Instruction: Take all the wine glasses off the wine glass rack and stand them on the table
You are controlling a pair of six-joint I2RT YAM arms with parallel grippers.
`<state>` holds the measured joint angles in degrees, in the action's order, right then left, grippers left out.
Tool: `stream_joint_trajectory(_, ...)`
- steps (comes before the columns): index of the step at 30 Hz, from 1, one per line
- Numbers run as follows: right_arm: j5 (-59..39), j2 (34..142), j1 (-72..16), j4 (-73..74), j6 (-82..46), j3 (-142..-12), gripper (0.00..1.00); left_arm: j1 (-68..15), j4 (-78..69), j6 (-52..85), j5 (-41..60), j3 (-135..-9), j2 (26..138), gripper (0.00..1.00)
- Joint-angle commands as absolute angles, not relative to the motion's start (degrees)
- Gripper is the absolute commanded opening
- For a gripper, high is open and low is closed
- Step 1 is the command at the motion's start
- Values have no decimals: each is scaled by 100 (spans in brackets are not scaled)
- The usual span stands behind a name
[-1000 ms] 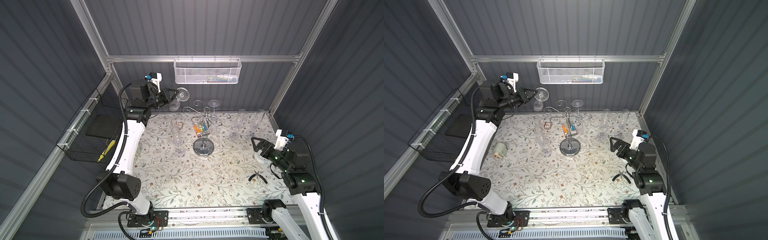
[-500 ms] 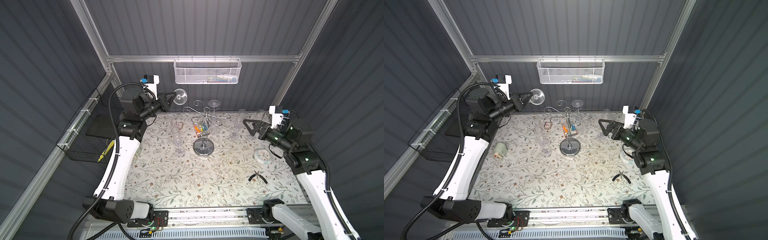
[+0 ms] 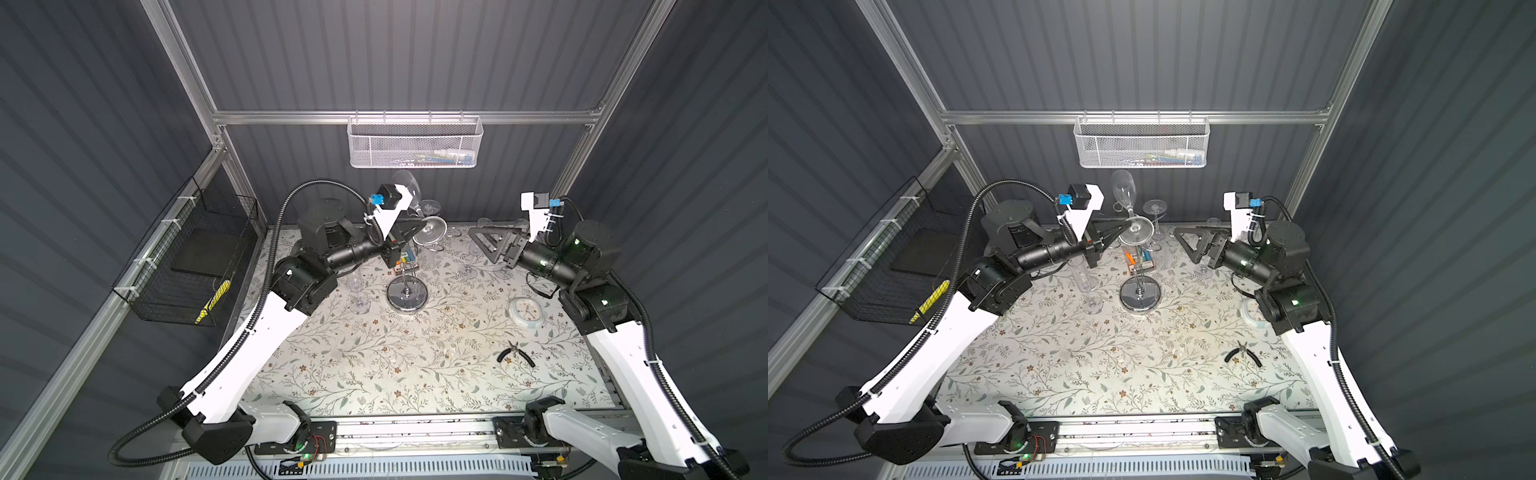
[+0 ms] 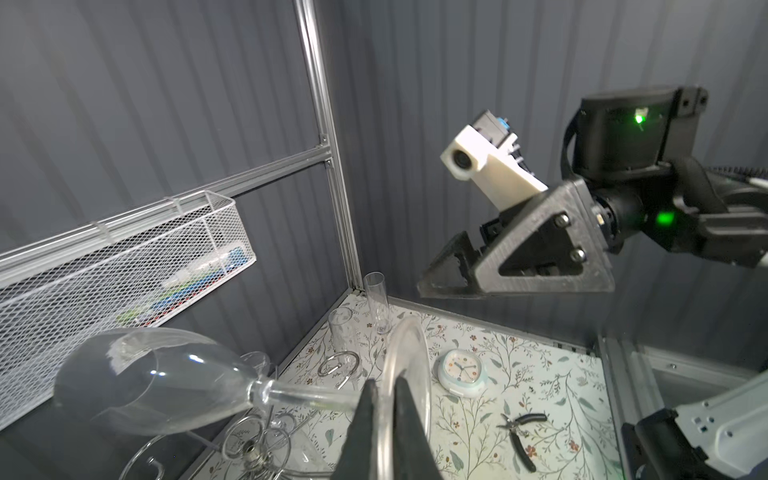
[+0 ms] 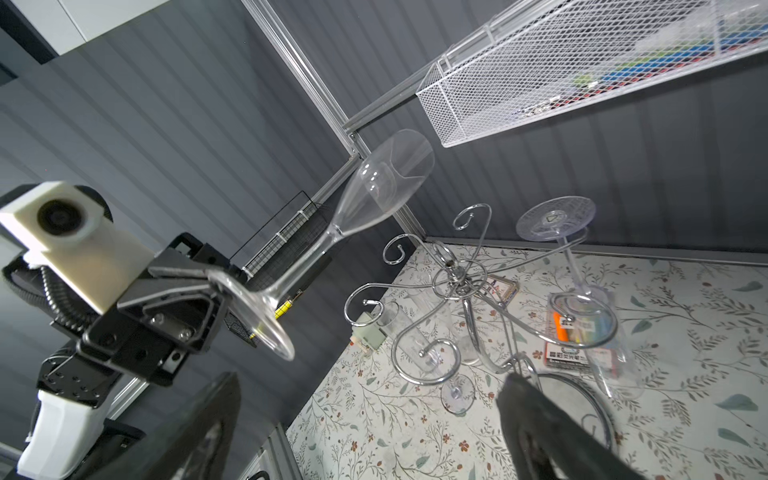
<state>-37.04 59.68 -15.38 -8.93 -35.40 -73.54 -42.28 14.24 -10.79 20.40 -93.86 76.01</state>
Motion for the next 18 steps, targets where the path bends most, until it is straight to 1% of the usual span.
stream_joint_trajectory(1,-3909,5872,-1564,-677,-3894,-7486,97,-4677,1481,-2320,1293,-9326,7618,0)
stream_joint_trajectory(4,-3868,5764,-1564,-763,-4008,-7475,94,-5035,1366,-2565,845,-9170,7664,0)
stream_joint_trajectory(9,-3797,5577,-1564,-1016,-4107,-7231,90,-5838,1131,-3608,-207,-8767,7653,0)
stream_joint_trajectory(15,-4070,5581,-1564,-1501,-3993,-7128,80,-6501,902,-4409,-961,-8521,7754,0)
stream_joint_trajectory(18,-3864,5515,-1564,-2141,-3631,-7109,73,-6837,640,-4650,-1368,-8333,7811,0)
